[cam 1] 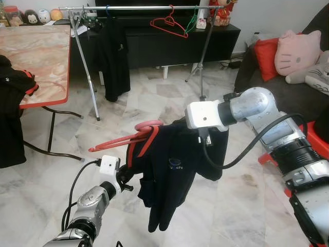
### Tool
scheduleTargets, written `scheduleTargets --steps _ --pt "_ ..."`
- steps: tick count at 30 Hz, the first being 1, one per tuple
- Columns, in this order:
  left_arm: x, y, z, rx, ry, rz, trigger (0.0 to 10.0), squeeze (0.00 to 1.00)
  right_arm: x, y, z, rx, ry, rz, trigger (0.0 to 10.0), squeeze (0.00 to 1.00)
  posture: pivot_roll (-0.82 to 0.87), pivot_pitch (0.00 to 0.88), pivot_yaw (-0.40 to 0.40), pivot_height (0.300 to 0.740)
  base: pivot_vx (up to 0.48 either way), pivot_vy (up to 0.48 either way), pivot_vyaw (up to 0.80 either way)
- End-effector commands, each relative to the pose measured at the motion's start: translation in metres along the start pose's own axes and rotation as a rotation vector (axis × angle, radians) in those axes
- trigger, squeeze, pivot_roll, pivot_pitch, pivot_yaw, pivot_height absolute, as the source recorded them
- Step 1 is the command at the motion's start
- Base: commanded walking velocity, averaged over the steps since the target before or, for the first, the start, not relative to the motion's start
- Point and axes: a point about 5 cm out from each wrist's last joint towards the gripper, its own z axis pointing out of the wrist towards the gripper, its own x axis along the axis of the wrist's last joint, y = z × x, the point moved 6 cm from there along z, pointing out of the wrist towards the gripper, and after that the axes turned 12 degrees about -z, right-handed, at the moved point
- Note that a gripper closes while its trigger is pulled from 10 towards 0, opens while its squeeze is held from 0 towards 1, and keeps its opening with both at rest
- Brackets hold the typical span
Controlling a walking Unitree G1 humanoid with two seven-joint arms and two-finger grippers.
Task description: Hang hanger
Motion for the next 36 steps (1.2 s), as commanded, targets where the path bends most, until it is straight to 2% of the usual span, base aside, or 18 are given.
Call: scheduleTargets --steps 1,10,14,18,19,20,22,23,28,30,32,33,36 --pt "0.002 0.002 0.001 -0.006 0.009 -0.008 0.0 0.00 -0.003 0.004 -0.006 -0.028 -0.016 -0.006 0.0 0.00 -0.07 0.000 -0.107 0.740 0.000 0.000 0.00" --pt "-0.003 -0.002 -0.001 0.006 -0.012 -0.007 0.0 0.00 -0.013 -0.001 -0.005 -0.028 -0.045 0.020 0.0 0.00 -0.06 0.000 -0.104 0.740 0.000 0.000 0.00" --pt "-0.007 -0.010 -0.004 0.055 -0.031 0.000 0.0 0.00 -0.017 -0.001 -0.006 -0.043 -0.054 0.036 0.0 0.00 -0.06 0.000 -0.103 0.740 0.000 0.000 0.00" --pt "-0.016 -0.019 -0.008 0.105 -0.088 0.043 0.0 0.00 -0.021 0.012 -0.006 -0.159 -0.041 0.071 0.0 0.00 -0.06 0.000 -0.100 0.740 0.000 0.000 0.00" --pt "-0.017 -0.022 -0.010 0.125 -0.096 0.054 0.0 0.00 -0.019 0.021 -0.007 -0.223 -0.008 0.105 0.0 0.00 -0.06 0.000 -0.100 0.740 0.000 0.000 0.00" --pt "-0.017 -0.022 -0.010 0.125 -0.096 0.054 0.0 0.00 -0.019 0.021 -0.007 -0.223 -0.008 0.105 0.0 0.00 -0.06 0.000 -0.100 0.740 0.000 0.000 0.00" --pt "-0.019 -0.027 -0.012 0.162 -0.101 0.053 0.0 0.00 -0.012 0.028 -0.009 -0.293 0.104 0.192 0.0 0.00 -0.06 0.000 -0.100 0.740 0.000 0.000 0.00" --pt "-0.019 -0.027 -0.012 0.162 -0.101 0.053 0.0 0.00 -0.012 0.028 -0.009 -0.293 0.104 0.192 0.0 0.00 -0.06 0.000 -0.100 0.740 0.000 0.000 0.00" --pt "-0.026 -0.028 -0.014 0.166 -0.128 0.057 0.0 0.00 -0.004 0.033 -0.016 -0.356 0.276 0.335 0.0 0.00 -0.06 0.000 -0.100 0.740 0.000 0.000 0.00" --pt "-0.030 -0.028 -0.016 0.168 -0.150 0.068 0.0 0.00 0.005 0.019 -0.021 -0.271 0.402 0.394 0.0 0.00 -0.06 0.000 -0.097 0.740 0.000 0.000 0.00" --pt "-0.031 -0.029 -0.016 0.169 -0.153 0.069 0.0 0.00 0.015 0.004 -0.027 -0.177 0.507 0.407 0.0 0.00 -0.06 0.000 -0.097 0.740 0.000 0.000 0.00" --pt "-0.031 -0.029 -0.017 0.170 -0.154 0.071 0.0 0.00 0.016 -0.002 -0.030 -0.141 0.527 0.417 0.0 0.00 -0.06 0.000 -0.097 0.740 0.000 0.000 0.00" --pt "-0.031 -0.030 -0.017 0.170 -0.154 0.072 0.0 0.00 0.016 -0.006 -0.031 -0.118 0.541 0.425 0.0 0.00 -0.06 0.000 -0.097 0.740 0.000 0.000 0.00"
